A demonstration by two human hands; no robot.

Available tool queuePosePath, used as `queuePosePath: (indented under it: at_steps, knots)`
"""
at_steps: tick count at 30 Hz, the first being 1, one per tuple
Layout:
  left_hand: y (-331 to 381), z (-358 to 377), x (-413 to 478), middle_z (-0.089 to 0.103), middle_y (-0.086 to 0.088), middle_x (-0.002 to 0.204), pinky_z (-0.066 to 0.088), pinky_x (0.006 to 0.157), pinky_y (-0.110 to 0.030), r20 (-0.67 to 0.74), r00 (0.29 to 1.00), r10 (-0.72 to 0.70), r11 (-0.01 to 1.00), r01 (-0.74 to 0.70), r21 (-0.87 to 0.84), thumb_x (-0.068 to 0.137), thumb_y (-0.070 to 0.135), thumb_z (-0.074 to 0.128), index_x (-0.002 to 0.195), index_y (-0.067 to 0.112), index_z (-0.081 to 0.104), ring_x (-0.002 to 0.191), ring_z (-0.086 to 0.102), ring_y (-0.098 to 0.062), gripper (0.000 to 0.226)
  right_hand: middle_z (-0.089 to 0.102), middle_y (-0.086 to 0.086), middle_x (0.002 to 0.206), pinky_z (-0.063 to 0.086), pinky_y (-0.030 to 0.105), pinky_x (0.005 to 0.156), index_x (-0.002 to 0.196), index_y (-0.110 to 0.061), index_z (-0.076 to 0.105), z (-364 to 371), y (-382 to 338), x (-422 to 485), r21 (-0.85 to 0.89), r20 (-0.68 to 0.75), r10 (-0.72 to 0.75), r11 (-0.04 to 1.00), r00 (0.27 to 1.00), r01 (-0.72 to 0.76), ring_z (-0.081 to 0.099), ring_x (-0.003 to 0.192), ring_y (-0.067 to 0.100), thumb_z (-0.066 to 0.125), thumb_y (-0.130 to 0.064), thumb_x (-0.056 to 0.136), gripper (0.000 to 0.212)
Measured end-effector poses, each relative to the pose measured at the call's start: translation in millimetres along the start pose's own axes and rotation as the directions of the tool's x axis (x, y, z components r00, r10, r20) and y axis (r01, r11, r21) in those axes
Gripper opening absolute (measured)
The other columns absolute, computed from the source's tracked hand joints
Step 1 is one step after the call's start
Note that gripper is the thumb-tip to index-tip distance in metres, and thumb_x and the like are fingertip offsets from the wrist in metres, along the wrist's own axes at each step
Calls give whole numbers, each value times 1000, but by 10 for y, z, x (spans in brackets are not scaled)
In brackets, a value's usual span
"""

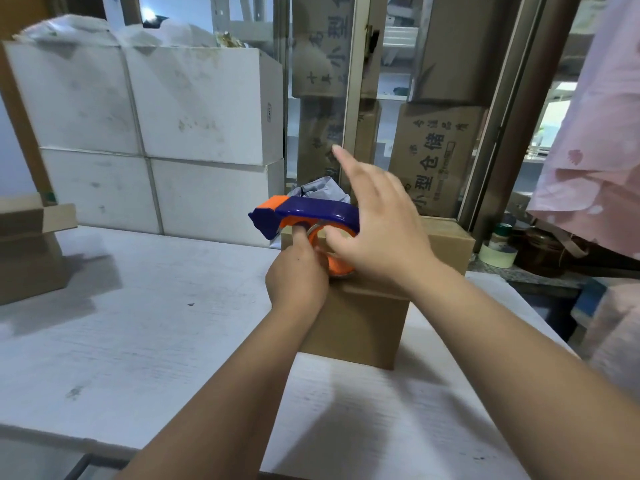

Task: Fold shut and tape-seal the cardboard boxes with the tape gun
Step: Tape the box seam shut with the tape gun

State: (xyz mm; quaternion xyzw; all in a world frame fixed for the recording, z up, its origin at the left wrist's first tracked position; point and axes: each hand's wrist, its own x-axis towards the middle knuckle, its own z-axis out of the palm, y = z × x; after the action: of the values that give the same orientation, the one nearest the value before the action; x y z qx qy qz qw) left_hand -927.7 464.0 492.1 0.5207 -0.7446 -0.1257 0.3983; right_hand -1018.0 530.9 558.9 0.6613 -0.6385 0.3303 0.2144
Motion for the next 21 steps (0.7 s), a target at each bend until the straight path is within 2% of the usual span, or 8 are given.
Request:
queuePosePath:
  at_steps: [3,6,8,10,12,14,18,21]
  knots:
    - [3,-10,-24,53,-6,81,35,61,-33,-2,1000,-7,1000,7,6,95,17,36,129,17,33,71,46,-30,34,37,0,145,28,44,111,148,-39,17,-101,-156,287,-87,223,-80,991,972,101,25,139,24,59,-35,78,82]
    - [-10,-15,-35,54,-6,81,37,61,-33,6,1000,-23,1000,23,-2,95,16,35,125,16,34,70,48,-31,30,44,5,131,47,36,85,148,-40,10,-79,-289,525,-133,453,-60,982,889,133,47,115,27,62,-26,79,88]
    - [-14,-21,-32,56,-7,84,37,61,-33,13,1000,-7,1000,7,4,96,16,37,126,14,33,69,48,-30,31,47,4,120,46,28,65,150,-36,9,-34,-289,621,-159,602,1,980,799,118,53,91,22,60,-19,82,86]
    - [-16,-24,-35,59,-9,90,36,60,-33,17,1000,7,1000,-8,17,95,16,40,128,13,32,69,47,-27,34,49,2,118,43,26,60,149,-31,14,-25,-240,649,-202,701,48,970,711,134,51,85,18,58,-14,83,81]
    - [-23,-12,-48,62,-11,99,34,59,-32,10,1000,25,1000,-25,15,95,22,42,132,14,27,70,48,-26,41,51,-1,100,38,22,56,145,-26,23,-45,-149,609,-192,724,59,974,687,119,48,74,12,57,-10,84,72]
    - [-32,12,-65,62,-9,106,36,60,-30,-3,999,49,999,-49,1,94,30,47,137,16,19,75,55,-26,54,46,-6,82,32,20,53,136,-18,36,-38,-40,532,-106,690,54,994,722,26,42,66,7,55,-9,87,53]
    - [-37,23,-41,61,-3,113,40,61,-26,2,1000,25,1000,-24,-15,94,36,50,141,19,17,77,54,-16,60,54,1,96,43,24,60,131,-19,36,51,168,297,125,572,134,961,809,-248,52,76,11,56,-7,88,49]
    - [-35,14,-19,61,-3,110,36,60,-25,23,999,37,999,-38,31,97,38,43,140,20,27,76,47,-13,49,58,0,104,53,37,80,125,-29,32,180,317,62,348,499,254,817,829,-460,59,88,15,61,-6,83,56]
